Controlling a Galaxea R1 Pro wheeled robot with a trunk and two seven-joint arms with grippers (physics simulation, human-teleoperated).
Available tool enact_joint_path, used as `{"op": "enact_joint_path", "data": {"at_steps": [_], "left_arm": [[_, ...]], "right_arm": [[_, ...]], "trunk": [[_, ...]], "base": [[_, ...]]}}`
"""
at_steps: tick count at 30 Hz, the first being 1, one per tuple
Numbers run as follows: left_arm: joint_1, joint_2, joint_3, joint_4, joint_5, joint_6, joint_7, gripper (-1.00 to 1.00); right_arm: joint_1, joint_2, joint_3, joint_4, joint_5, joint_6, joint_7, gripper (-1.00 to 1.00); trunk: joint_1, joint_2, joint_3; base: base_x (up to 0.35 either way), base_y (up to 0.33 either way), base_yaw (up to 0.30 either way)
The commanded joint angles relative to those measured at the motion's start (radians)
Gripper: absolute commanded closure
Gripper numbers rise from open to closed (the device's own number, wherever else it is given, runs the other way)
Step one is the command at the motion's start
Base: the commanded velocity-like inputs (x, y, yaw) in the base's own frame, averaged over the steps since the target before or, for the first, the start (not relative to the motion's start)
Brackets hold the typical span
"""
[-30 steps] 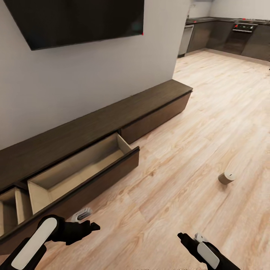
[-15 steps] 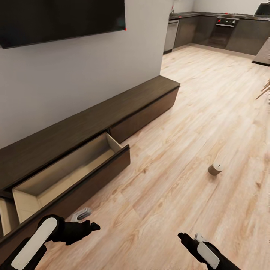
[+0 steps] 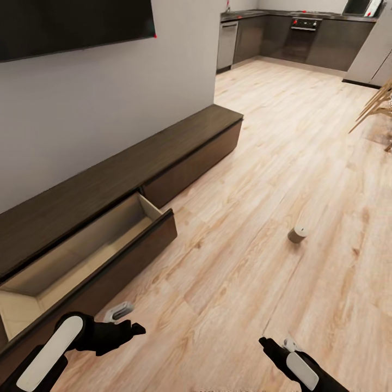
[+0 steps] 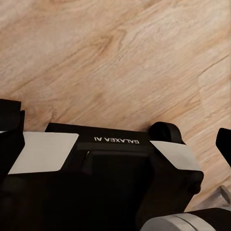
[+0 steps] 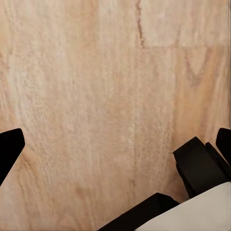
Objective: Place each of the two pumpkins and all three candles from the living room inside a cabinet in the living room (use any cabinet), then make sure every cabinet is closed, and position the cauldron so it is next to a table in the living room.
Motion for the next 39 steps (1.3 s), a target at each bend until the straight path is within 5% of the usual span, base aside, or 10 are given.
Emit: {"op": "enact_joint_path", "data": {"at_steps": [1, 9, 18, 39], "left_arm": [[0.0, 0.001, -0.001, -0.001, 0.01, 0.0, 0.01, -1.0], [0.0, 0.001, -0.009, -0.001, 0.01, 0.0, 0.01, -1.0], [0.0, 0.001, -0.015, -0.001, 0.01, 0.0, 0.01, -1.0], [0.0, -0.02, -0.02, -0.001, 0.009, 0.0, 0.014, -1.0]], "right_arm": [[0.0, -0.001, 0.007, 0.0, -0.006, 0.002, -0.008, -1.0], [0.0, -0.002, 0.004, 0.032, -0.011, 0.005, -0.006, -1.0], [0.0, -0.007, 0.004, 0.037, -0.105, 0.004, 0.0, -1.0], [0.0, -0.007, 0.004, 0.039, -0.11, 0.001, -0.002, -1.0]], "trunk": [[0.0, 0.0, -0.002], [0.0, 0.0, -0.012], [0.0, 0.0, -0.022], [0.0, 0.0, -0.001]], "base": [[0.0, 0.0, -0.194], [0.0, 0.0, -0.186], [0.0, 0.0, -0.127], [0.0, 0.0, -0.163]]}}
